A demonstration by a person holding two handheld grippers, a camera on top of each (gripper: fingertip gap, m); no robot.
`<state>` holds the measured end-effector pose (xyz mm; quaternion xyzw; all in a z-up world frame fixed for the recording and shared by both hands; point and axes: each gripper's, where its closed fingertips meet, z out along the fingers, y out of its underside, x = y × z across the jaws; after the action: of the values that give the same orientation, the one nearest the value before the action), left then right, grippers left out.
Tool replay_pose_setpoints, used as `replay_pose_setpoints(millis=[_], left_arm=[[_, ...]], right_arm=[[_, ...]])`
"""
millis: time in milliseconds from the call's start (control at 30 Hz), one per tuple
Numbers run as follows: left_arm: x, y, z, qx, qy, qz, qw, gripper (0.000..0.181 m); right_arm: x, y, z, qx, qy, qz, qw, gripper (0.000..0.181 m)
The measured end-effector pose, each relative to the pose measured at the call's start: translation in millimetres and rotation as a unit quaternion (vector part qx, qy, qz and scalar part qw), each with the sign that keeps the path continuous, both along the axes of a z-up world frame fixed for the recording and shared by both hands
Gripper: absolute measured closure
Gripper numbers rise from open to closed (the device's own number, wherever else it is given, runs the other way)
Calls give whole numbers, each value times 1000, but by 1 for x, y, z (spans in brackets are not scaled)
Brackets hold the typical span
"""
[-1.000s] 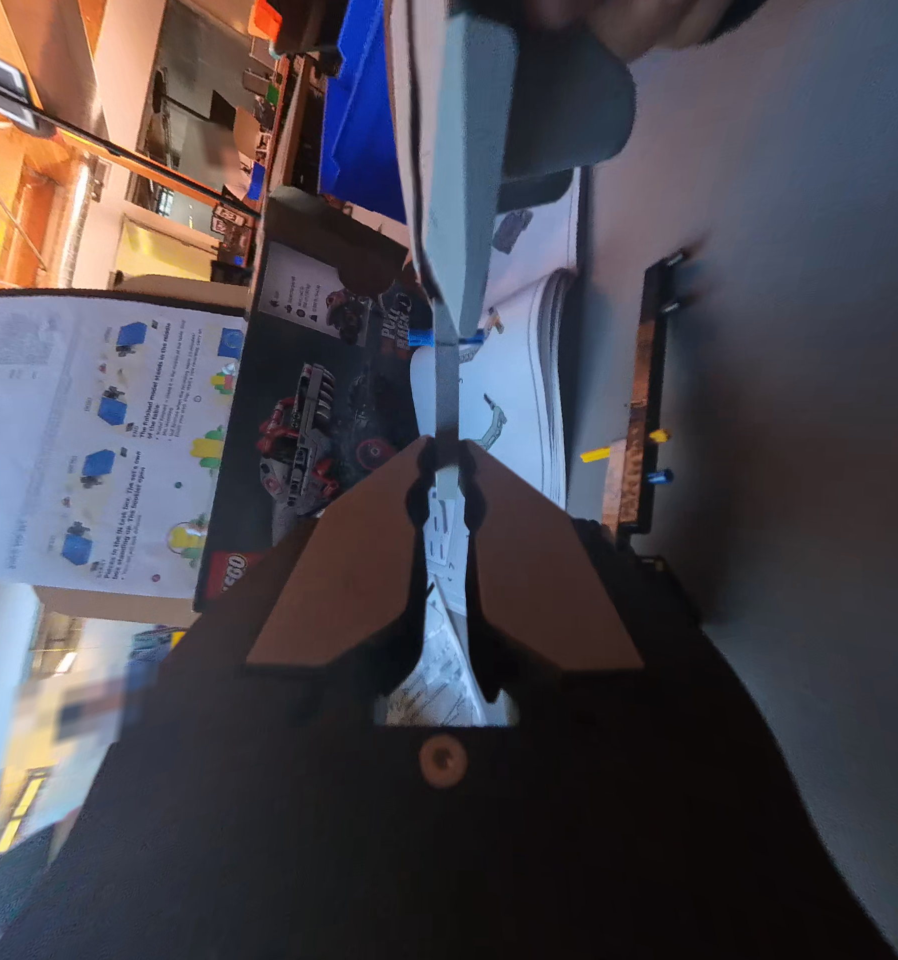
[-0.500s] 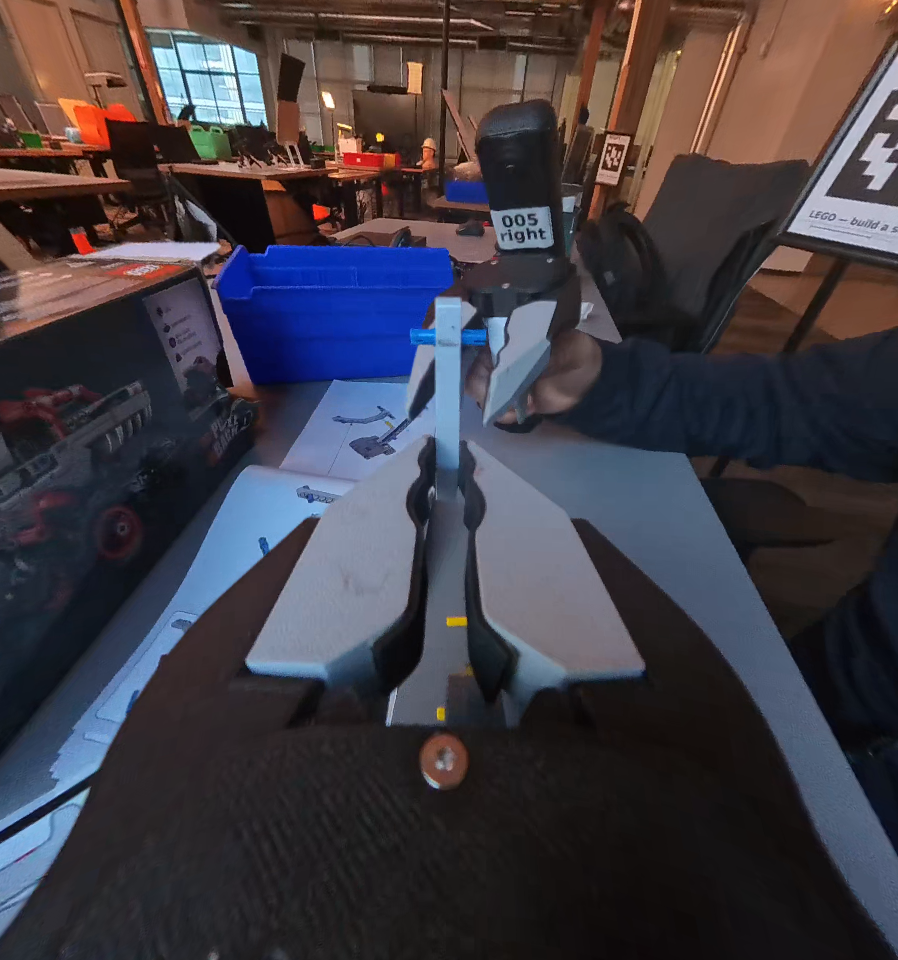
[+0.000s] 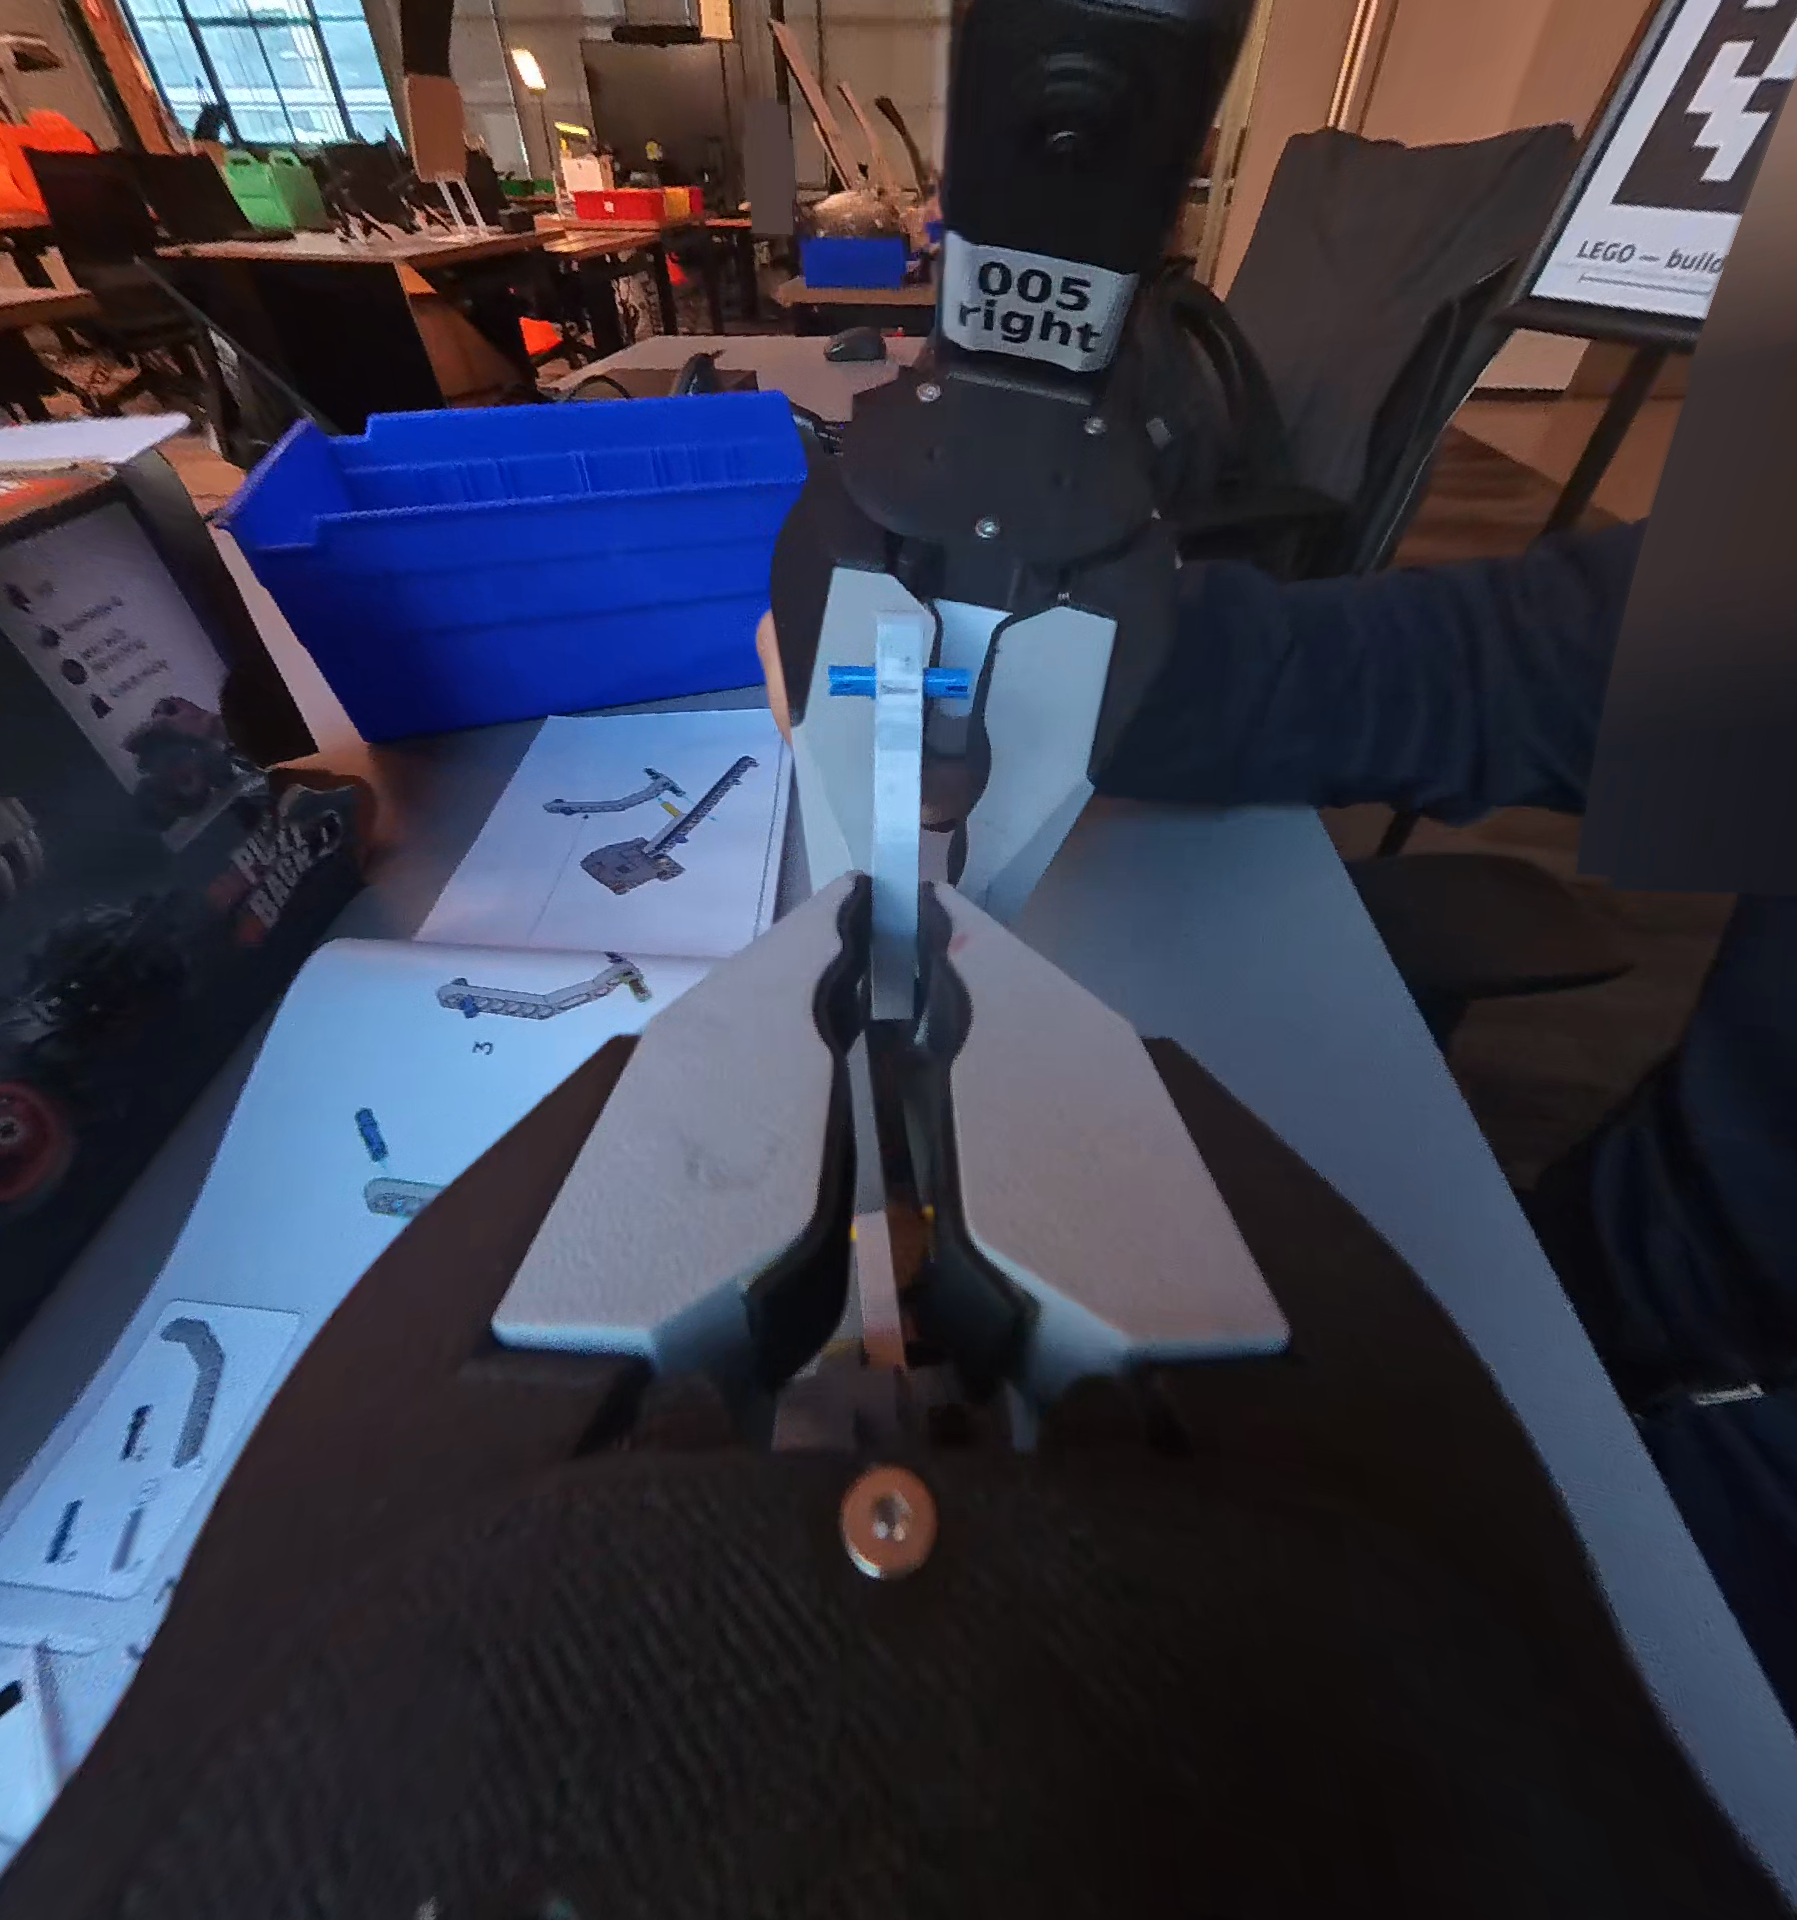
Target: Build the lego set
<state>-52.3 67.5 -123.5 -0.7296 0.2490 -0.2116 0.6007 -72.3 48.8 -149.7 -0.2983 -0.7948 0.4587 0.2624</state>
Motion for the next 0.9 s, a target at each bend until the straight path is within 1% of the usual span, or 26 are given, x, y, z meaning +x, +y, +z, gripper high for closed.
replay_pose_setpoints(millis=[100, 133, 167, 233, 267, 333, 400, 467, 533, 600, 667, 700, 733, 800, 833, 900], left_arm=[[5, -3, -5, -17, -3, -5, 1000, 171], [5, -4, -5, -18, -2, -4, 1000, 165], [4, -5, -5, -22, 1, 2, 1000, 155], [-4, -6, -6, -42, 6, 20, 999, 140], [-8, -9, -6, -52, 3, 21, 998, 136], [-15, -16, -8, -76, -4, 20, 997, 138], [-23, -24, -18, -112, 11, 20, 993, 138], [-28, -32, -29, -146, 31, 15, 989, 135], [-26, -40, -38, -180, 45, -2, 983, 131], [-23, -48, -49, -212, 69, -16, 975, 127], [-26, -50, -62, -225, 114, -8, 968, 127], [-28, -49, -67, -222, 139, -5, 965, 129], [-29, -48, -71, -212, 164, -3, 963, 137], [-33, -48, -83, -213, 204, -2, 955, 143], [-33, -50, -88, -220, 216, -7, 951, 153], [-29, -53, -95, -230, 222, -25, 947, 154]], right_arm=[[9, 3, -7, 7, -9, -5, 1000, 175], [12, 8, -10, 13, -11, -10, 1000, 175], [14, 16, -10, 21, -9, -21, 1000, 175], [13, 44, -4, 29, 6, -66, 997, 176], [13, 64, 4, 22, 19, -98, 995, 175], [15, 104, 23, -5, 52, -160, 986, 175], [24, 145, 39, -12, 85, -224, 971, 176], [34, 172, 47, -20, 96, -267, 959, 176], [40, 191, 47, -24, 88, -302, 949, 175], [43, 198, 47, -12, 89, -320, 943, 176], [43, 197, 48, -6, 94, -321, 943, 175], [42, 196, 48, -6, 94, -321, 942, 175], [41, 195, 47, -7, 94, -321, 943, 176], [39, 192, 43, -12, 87, -315, 945, 176], [37, 190, 41, -16, 82, -311, 947, 175], [35, 185, 36, -20, 74, -303, 950, 176]])
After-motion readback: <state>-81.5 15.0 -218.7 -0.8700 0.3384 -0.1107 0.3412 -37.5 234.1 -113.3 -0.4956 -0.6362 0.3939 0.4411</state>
